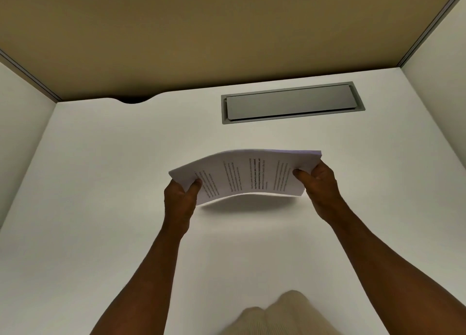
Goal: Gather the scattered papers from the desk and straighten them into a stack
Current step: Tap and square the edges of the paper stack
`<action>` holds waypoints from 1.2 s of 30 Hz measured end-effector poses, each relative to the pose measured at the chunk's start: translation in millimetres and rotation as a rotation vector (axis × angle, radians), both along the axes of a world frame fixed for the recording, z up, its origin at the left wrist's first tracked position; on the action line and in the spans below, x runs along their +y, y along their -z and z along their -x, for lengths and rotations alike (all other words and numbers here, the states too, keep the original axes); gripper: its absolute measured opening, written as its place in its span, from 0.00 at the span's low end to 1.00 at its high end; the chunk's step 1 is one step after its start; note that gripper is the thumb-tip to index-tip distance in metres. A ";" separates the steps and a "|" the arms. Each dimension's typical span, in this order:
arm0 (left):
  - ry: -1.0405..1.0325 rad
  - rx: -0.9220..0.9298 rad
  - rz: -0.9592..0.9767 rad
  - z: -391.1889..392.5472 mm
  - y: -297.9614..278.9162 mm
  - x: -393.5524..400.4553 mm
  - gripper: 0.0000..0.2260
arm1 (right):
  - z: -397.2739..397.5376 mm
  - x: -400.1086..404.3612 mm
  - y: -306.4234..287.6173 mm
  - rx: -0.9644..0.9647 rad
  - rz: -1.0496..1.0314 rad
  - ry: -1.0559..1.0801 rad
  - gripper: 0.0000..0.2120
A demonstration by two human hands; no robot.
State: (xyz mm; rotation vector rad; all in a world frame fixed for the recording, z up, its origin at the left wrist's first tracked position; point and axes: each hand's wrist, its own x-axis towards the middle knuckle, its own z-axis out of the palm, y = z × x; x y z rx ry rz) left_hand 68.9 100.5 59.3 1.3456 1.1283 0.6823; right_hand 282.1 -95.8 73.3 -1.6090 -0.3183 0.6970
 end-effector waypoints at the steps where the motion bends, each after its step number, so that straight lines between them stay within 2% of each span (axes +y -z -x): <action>1: 0.010 0.019 0.018 -0.2 2.9 -1.3 0.11 | 0.7 -0.6 3.2 0.025 0.006 -0.001 0.16; 7: 0.013 0.034 0.034 -2.2 7.9 -7.5 0.11 | 9.1 -0.7 12.3 0.059 0.070 0.006 0.16; 13: 0.006 -0.004 -0.022 -1.3 -4.5 -2.3 0.12 | 5.5 -2.8 -2.6 0.024 0.026 0.030 0.16; 19: 0.044 0.110 0.062 2.6 11.7 -7.8 0.13 | 13.5 -6.8 14.2 0.108 0.097 0.002 0.15; 27: 0.055 0.162 0.026 3.4 -2.9 -11.5 0.10 | 8.2 -7.0 8.3 0.062 0.116 0.003 0.14; 29: 0.116 0.180 -0.057 1.3 -19.0 -9.5 0.08 | 4.5 -6.6 -0.3 -0.061 0.171 0.077 0.20; 32: 0.255 0.247 -0.210 -4.1 -49.1 -1.9 0.08 | 6.9 -4.8 -24.1 -0.563 0.304 0.152 0.35; 34: 0.348 0.292 -0.263 -10.7 -69.6 2.7 0.07 | 13.0 0.7 -47.4 -0.837 0.319 0.063 0.40; 36: 0.442 0.321 -0.281 -18.4 -86.3 2.8 0.11 | 19.9 11.1 -68.2 -0.978 0.358 -0.123 0.40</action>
